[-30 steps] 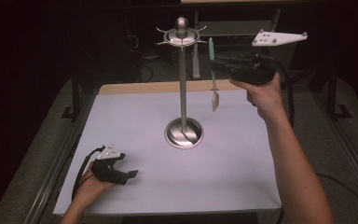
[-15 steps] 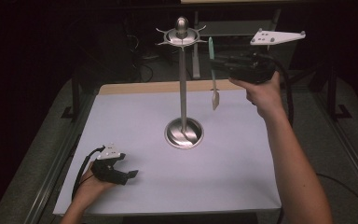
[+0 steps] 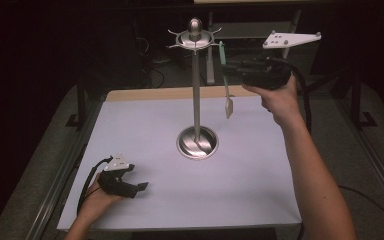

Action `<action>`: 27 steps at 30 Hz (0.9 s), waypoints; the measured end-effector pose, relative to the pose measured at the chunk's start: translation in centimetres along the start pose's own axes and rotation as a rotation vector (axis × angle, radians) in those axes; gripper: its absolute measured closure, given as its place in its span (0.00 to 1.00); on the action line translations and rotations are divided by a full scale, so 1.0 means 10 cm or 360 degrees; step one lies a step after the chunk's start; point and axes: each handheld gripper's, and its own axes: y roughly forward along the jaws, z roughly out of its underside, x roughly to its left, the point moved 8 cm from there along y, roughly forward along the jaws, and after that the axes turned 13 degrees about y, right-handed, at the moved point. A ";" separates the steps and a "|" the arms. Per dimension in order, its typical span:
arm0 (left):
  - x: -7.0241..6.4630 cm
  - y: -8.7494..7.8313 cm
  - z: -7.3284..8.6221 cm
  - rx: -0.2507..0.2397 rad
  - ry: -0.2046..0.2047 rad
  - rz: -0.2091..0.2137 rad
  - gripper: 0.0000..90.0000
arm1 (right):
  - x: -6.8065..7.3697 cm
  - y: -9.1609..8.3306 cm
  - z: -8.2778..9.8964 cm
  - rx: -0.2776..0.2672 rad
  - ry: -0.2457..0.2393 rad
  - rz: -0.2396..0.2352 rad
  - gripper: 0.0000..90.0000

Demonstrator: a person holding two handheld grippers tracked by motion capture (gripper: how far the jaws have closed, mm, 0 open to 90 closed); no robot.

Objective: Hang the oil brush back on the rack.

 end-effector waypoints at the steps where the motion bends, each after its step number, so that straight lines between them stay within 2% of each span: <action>1: 0.00 0.00 0.00 0.0000 0.0001 -0.0001 0.14 | 0.00 0.00 0.00 0.0000 -0.0001 -0.0001 0.86; 17: 0.00 -0.01 0.01 0.0009 0.0013 0.0005 0.14 | 0.04 0.10 0.01 0.0038 -0.0031 0.0025 0.84; 24: 0.00 0.00 0.00 0.0008 0.0008 0.0005 0.14 | 0.03 0.04 0.05 0.0032 -0.0013 0.0037 0.71; 27: 0.00 0.00 0.00 0.0011 0.0016 0.0006 0.14 | 0.01 0.01 0.09 0.0056 -0.0006 0.0046 0.67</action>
